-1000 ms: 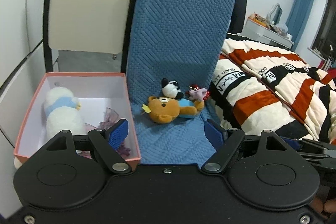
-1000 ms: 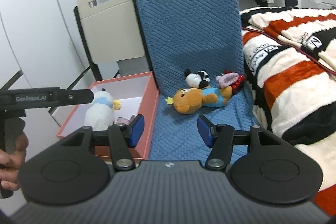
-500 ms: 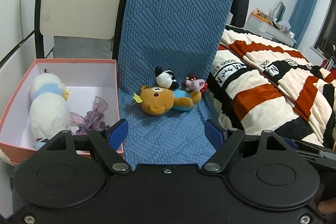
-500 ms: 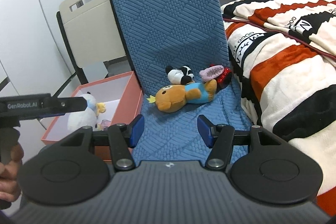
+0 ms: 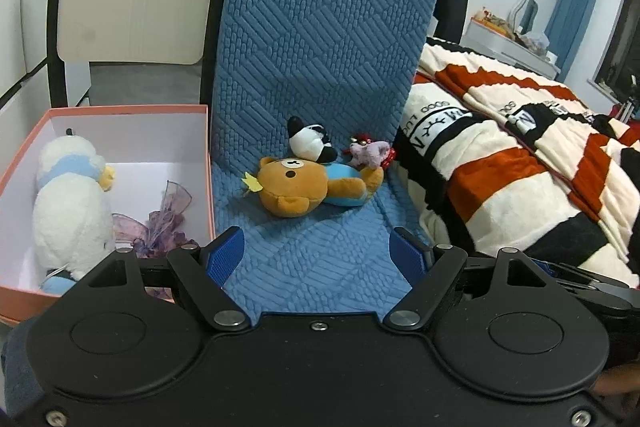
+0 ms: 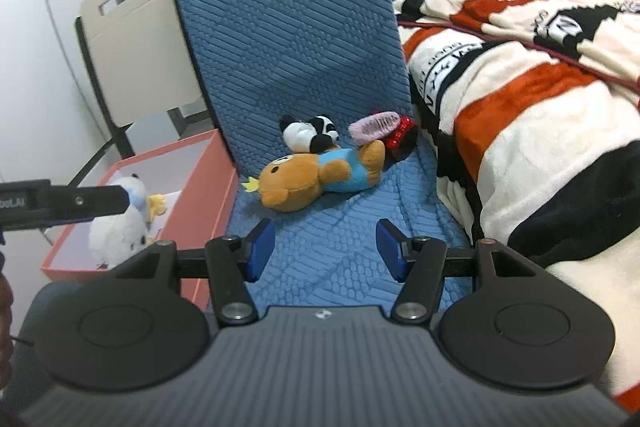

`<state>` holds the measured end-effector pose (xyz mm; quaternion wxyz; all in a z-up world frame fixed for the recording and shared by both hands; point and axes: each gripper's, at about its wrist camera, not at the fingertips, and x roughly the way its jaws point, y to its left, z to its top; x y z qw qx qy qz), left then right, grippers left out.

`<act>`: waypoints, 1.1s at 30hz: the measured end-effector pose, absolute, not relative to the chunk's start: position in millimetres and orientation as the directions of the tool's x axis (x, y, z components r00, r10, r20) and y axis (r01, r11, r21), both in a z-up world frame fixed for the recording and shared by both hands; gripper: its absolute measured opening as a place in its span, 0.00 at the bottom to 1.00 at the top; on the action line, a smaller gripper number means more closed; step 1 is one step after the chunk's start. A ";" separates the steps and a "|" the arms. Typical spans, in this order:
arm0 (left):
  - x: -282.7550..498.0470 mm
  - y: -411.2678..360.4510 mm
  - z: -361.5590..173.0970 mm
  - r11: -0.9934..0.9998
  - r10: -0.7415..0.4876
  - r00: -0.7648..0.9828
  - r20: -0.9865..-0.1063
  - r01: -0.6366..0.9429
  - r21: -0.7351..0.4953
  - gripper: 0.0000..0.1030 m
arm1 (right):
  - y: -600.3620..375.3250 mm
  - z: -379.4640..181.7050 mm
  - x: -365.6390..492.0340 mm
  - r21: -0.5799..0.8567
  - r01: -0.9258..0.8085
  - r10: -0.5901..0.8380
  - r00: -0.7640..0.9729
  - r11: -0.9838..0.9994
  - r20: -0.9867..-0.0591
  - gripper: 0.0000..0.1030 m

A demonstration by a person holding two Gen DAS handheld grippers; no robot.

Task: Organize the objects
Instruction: 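Withdraw both open tools from the box back toward the chair, then grasp black-white panda plush with left tool while right tool grasps pink comb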

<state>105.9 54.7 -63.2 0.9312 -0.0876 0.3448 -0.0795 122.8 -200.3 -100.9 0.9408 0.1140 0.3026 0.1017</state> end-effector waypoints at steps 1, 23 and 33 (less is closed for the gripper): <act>111.2 54.2 -67.4 0.972 -0.206 0.747 -0.632 0.084 -0.218 0.76 | -201.3 -103.4 126.2 0.283 -0.113 0.257 0.796 0.952 -0.548 0.57; 257.6 23.3 -138.6 0.968 -0.214 0.716 -0.665 0.063 -0.243 0.79 | -223.6 -148.8 242.8 0.539 0.043 0.311 0.777 0.841 -0.548 0.59; 329.8 18.3 -154.3 0.971 -0.229 0.699 -0.677 0.109 -0.215 0.79 | -230.8 -164.9 302.3 0.589 0.139 0.292 0.764 0.796 -0.575 0.59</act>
